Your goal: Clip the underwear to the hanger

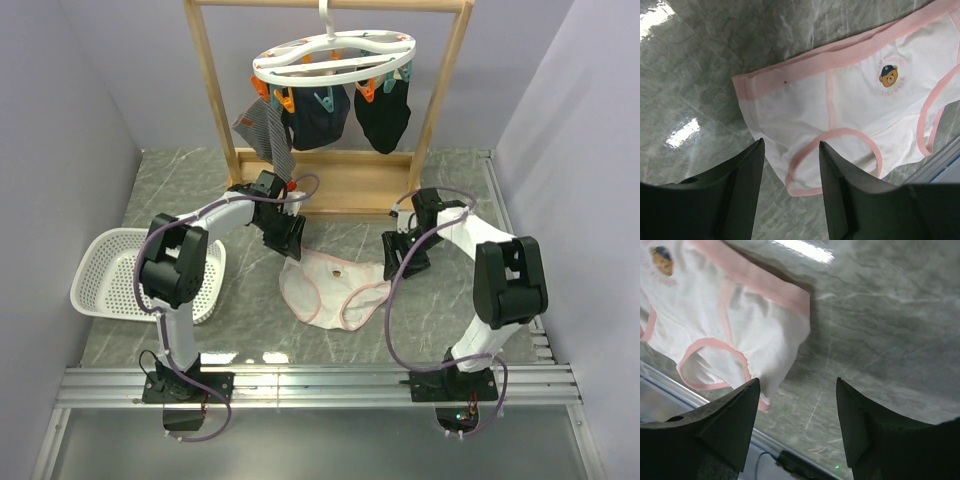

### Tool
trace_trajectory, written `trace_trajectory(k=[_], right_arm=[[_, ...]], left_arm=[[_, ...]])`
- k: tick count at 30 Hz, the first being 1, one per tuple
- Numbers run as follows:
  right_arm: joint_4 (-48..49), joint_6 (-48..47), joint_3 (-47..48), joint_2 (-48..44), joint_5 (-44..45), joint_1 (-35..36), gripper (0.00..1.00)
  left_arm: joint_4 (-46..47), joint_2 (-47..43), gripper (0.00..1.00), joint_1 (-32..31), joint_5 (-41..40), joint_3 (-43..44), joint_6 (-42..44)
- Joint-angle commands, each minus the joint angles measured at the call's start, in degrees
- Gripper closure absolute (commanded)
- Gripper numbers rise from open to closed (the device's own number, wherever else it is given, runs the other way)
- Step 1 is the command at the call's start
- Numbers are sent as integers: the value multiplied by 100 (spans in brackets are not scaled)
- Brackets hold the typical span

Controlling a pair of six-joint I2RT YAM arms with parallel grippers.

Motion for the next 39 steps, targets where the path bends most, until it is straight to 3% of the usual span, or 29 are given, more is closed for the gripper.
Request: trace_trajectory(k=[1,11,14,16,17,20,21,22,25,30,39], right_arm=[[-157,634,190,222,-181,-182,31],[194,1109,41,654,-788,-253,34],[282,1171,41,777,-955,-244,41],[335,1188,50,847,-1052,-280,50],[361,1197,50,865,-1078,-288,62],[431,1179,59,778,-1017,-376,81],[458,1179,41,612,-973,-411,96],[502,1171,-20,489,-886,-524,100],[991,1127,-370,-354,-588,-744,100],[1854,566,-1030,-1682,161,-719,100],[2215,581,-794,-630,794,-438,100]], left_arm=[[233,53,48,-7,-99,211,-134],[409,422,50,-7,-319,430,-222],[392,502,51,1,-354,457,-204],[418,519,57,1,-363,457,-213],[400,545,60,-7,-346,474,-213],[365,572,76,1,-258,492,-231],[339,546,83,1,-179,509,-222],[330,502,87,-7,-92,501,-213],[426,64,100,19,207,308,-196],[926,-702,100,80,278,-411,-353],[1269,-193,100,151,148,-369,-583]])
